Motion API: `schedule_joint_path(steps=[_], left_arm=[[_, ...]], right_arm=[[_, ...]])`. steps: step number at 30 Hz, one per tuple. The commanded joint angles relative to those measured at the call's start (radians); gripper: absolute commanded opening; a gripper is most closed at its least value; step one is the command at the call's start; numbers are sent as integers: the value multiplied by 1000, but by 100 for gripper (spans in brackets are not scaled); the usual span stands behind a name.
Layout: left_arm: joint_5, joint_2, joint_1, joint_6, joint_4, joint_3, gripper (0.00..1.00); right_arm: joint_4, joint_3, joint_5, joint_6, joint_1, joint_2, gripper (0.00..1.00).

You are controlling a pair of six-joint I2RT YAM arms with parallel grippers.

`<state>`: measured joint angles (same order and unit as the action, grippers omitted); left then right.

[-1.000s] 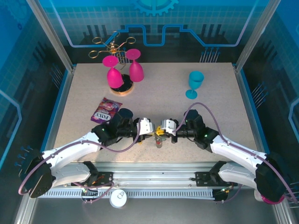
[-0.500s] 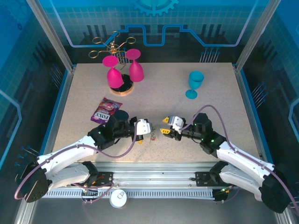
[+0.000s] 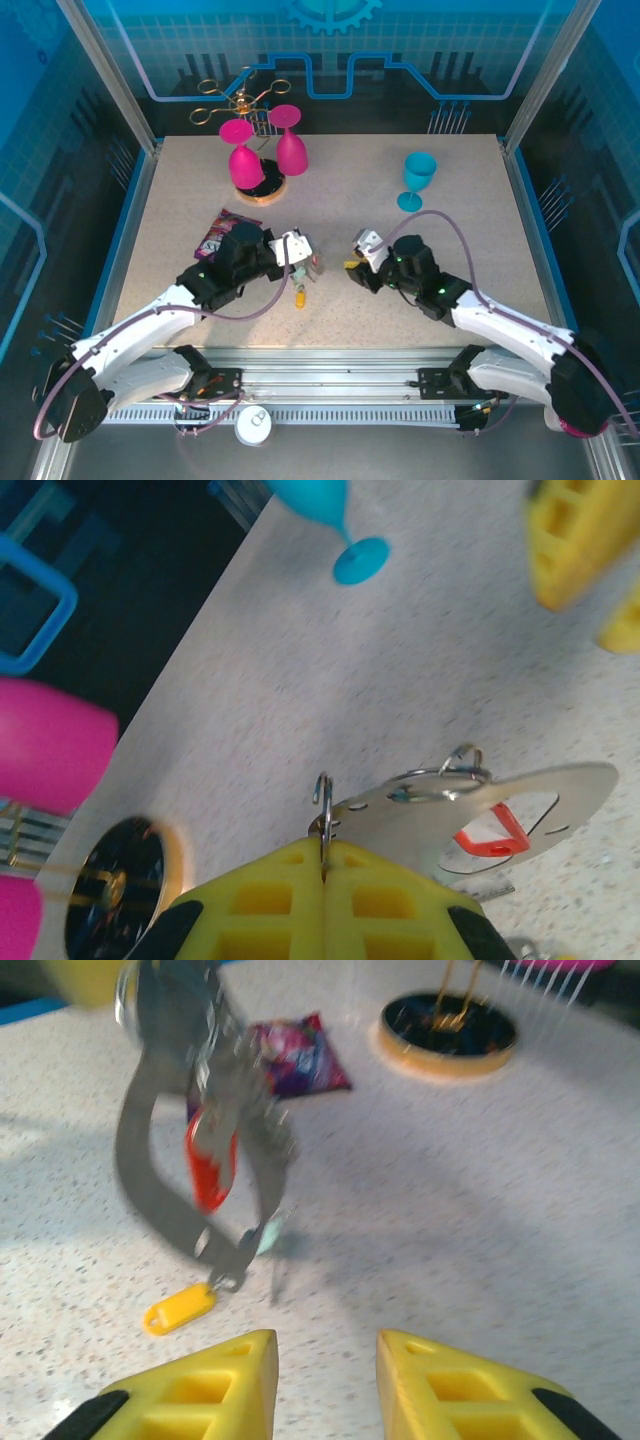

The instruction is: Put the keys on the keyring

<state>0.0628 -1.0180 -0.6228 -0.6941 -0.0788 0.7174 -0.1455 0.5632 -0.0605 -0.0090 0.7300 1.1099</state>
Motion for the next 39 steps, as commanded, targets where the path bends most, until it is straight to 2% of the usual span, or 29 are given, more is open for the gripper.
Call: schedule_joint_path(steps=[1, 2, 7, 10, 14, 31, 39], left_arm=[[57, 22, 55, 82, -57, 34, 0], [58, 21, 74, 107, -65, 36, 0], [92, 17, 144, 207, -46, 15, 0], [88, 19, 164, 225, -19, -3, 0], [66, 26, 169, 222, -4, -19, 0], [39, 28, 169, 214, 8, -38, 0], [32, 30, 170, 211, 10, -42, 0]], right_arm=[[-48, 41, 53, 183, 72, 121, 34], [-79, 50, 67, 225, 97, 175, 37], [-229, 107, 114, 379, 193, 412, 41], [-231, 176, 156, 481, 215, 531, 43], [-226, 234, 140, 546, 224, 632, 43], [-130, 310, 108, 570, 226, 737, 36], [-101, 310, 97, 560, 227, 756, 26]])
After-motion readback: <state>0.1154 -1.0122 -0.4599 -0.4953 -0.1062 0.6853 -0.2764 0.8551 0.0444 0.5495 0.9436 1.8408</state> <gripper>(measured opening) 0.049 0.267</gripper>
